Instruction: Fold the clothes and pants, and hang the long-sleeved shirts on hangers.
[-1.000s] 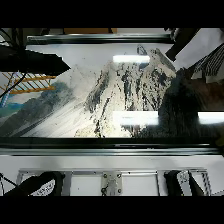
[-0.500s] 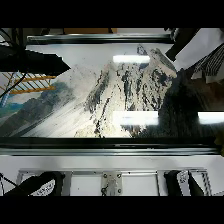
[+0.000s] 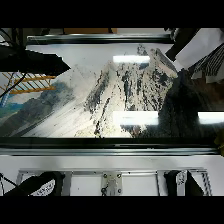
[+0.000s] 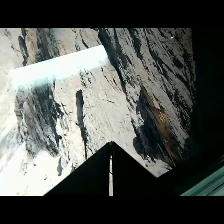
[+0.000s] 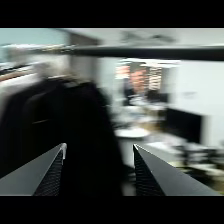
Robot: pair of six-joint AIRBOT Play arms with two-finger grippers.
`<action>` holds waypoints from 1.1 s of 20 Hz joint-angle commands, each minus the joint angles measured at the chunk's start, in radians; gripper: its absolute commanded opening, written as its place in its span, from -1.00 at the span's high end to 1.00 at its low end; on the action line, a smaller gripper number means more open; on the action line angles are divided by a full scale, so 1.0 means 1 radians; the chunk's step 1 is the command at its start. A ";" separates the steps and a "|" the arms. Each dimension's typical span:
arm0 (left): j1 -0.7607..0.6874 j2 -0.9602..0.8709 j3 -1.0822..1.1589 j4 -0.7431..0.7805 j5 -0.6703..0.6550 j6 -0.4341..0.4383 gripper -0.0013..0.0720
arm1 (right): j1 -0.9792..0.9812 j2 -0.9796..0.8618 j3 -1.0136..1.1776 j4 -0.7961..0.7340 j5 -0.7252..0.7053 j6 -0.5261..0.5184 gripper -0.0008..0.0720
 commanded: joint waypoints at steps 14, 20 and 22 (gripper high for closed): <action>-0.241 0.213 -0.550 -0.009 0.309 -0.001 0.93 | 1.394 -0.277 -0.265 -0.275 0.476 0.161 -0.32; -0.315 0.219 -0.567 -0.008 0.326 -0.001 0.93 | 1.472 -0.357 -0.265 -0.272 0.476 0.161 -0.19; -0.315 0.219 -0.567 -0.008 0.326 -0.001 0.93 | 1.471 -0.355 -0.265 -0.272 0.476 0.162 0.96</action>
